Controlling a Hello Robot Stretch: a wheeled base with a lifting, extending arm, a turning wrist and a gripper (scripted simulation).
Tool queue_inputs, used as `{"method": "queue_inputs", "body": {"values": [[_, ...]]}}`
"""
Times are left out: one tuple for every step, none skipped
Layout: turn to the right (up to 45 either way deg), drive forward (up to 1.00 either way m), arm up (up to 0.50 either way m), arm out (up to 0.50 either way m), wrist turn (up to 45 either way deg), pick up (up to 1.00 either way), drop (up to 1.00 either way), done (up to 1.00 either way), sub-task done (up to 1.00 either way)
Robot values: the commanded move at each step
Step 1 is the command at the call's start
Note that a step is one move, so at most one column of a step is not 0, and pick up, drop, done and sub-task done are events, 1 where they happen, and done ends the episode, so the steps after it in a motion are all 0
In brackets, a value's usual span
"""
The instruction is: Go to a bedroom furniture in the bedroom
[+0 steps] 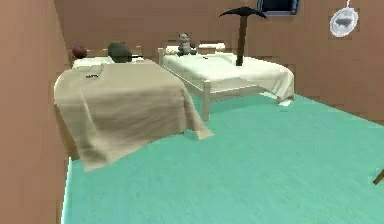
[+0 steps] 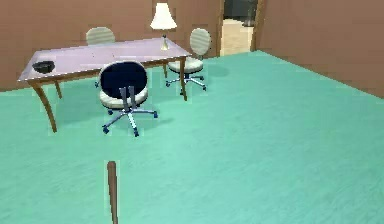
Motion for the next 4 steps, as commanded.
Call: {"method": "queue_inputs", "body": {"values": [[18.0, 0.00, 0.00, 0.00, 0.0, 0.00, 0.00, 0.00, 0.00], [0.0, 0.35, 0.00, 0.00, 0.0, 0.00, 0.00, 0.00, 0.00], [-39.0, 0.00, 0.00, 0.00, 0.0, 0.00, 0.00, 0.00, 0.00], [0.0, 1.00, 0.00, 0.00, 0.0, 0.00, 0.00, 0.00, 0.00]]}}
